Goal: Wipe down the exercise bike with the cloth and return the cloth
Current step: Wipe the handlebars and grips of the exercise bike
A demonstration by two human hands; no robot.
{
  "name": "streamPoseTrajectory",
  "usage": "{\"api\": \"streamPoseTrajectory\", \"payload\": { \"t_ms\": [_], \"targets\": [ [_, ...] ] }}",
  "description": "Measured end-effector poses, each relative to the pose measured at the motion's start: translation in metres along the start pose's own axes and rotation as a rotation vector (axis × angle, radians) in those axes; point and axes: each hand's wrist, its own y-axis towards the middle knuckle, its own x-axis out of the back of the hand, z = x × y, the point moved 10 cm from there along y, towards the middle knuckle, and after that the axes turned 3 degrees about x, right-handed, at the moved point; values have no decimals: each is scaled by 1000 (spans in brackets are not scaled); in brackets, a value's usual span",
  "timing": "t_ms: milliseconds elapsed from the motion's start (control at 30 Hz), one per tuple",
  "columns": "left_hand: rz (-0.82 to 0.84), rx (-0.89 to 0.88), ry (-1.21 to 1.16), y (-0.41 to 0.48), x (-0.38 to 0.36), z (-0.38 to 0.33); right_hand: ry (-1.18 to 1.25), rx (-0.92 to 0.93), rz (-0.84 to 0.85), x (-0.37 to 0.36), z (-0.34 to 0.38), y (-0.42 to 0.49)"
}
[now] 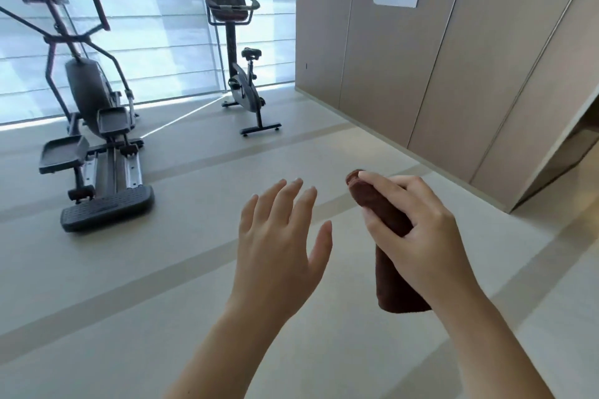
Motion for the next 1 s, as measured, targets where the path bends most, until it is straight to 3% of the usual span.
{"api": "streamPoseTrajectory", "payload": {
  "t_ms": [500, 733, 1000],
  "targets": [
    [-12, 144, 80, 178, -109, 143, 149, 32, 172, -167, -88, 210],
    [-20, 193, 92, 270, -160, 273, 170, 34, 184, -282, -115, 318],
    [-102, 219, 89, 398, -178, 429, 187, 87, 253, -431, -93, 475]
  ]
}}
